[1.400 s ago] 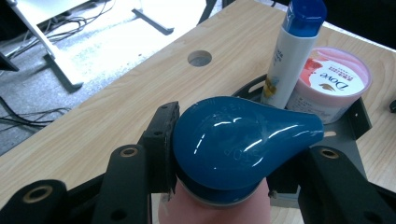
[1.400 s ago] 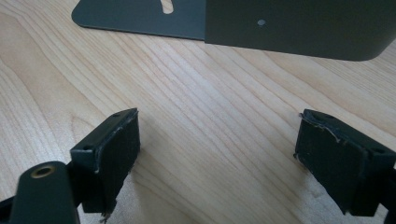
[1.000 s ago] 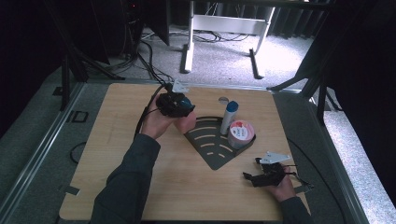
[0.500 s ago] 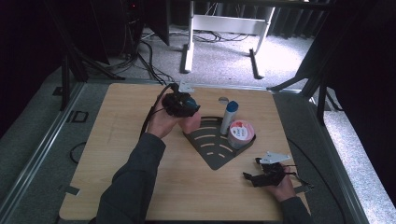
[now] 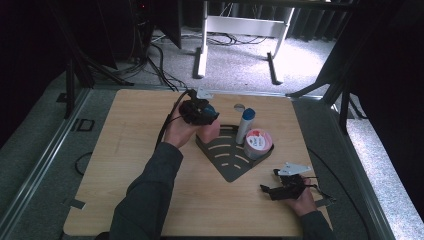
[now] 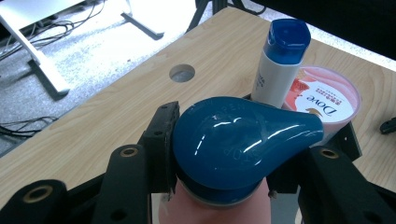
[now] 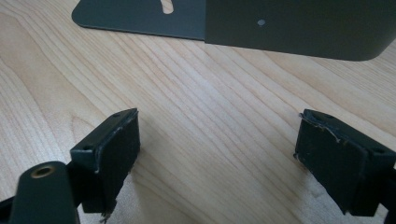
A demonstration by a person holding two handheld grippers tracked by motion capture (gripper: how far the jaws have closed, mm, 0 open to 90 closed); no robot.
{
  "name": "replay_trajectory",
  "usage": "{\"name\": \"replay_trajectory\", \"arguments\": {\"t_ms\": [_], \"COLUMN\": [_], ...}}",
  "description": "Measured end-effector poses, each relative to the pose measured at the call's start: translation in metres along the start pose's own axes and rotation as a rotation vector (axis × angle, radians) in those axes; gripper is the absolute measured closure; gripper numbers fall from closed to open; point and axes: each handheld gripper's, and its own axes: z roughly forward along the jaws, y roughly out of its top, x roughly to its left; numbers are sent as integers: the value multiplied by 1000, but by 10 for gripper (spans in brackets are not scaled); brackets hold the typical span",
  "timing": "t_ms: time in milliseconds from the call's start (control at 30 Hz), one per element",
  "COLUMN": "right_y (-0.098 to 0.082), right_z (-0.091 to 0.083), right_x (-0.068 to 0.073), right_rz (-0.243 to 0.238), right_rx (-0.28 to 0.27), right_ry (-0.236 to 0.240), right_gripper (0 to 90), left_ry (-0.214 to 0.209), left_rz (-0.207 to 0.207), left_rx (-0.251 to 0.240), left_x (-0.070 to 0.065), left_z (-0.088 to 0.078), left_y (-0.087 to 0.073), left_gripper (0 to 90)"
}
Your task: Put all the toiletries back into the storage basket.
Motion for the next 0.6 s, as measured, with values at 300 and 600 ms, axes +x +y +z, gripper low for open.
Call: {"name": "replay_trajectory", "arguments": {"t_ms": [300,600], "right_y": [0,0], "right_z": [0,0], "right_x": [0,0], "right_rz": [0,0], "right_rx": [1,0], "right_ry": [0,0], "right_gripper": [136,136], "left_ry": [-3,2], "left_rz": [0,-3], "left_rx": [-4,-2], "left_x": [-3,-3], "left_z": [4,9], "left_y": [2,2], "left_gripper": [530,530]}}
